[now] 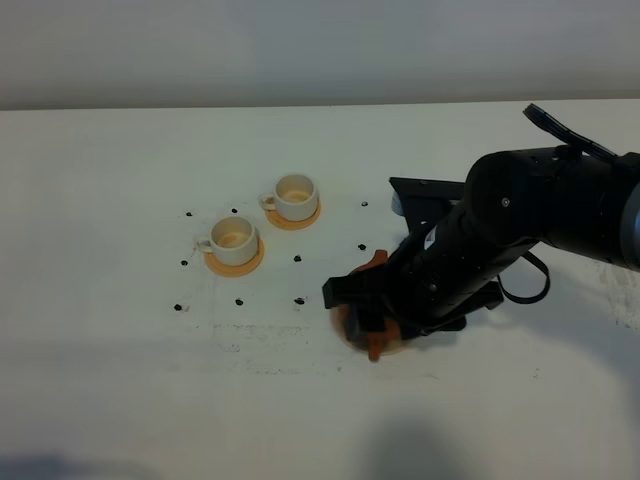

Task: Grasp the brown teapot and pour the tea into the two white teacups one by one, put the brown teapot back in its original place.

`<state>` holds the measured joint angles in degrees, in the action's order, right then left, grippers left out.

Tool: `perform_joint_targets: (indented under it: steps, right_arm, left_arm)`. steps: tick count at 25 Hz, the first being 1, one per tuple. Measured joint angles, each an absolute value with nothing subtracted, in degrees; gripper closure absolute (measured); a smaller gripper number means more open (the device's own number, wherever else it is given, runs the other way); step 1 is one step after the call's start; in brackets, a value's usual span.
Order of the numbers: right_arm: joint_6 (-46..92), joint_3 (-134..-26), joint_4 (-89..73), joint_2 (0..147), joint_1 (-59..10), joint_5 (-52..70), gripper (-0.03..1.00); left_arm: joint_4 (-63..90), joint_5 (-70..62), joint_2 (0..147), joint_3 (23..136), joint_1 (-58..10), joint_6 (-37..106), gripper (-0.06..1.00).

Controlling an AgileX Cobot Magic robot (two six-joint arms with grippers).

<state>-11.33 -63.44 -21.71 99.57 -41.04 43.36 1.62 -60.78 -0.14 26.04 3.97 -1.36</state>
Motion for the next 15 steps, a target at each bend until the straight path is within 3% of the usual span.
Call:
perform_joint_targets:
  steps: [15]
  right_arm:
    - [-20.53,-69.62,-8.4,106.27,-41.88,45.4,0.43]
  left_arm:
    - [1.62,-60.78,-0.14,26.04,3.97,-1.36,0.41]
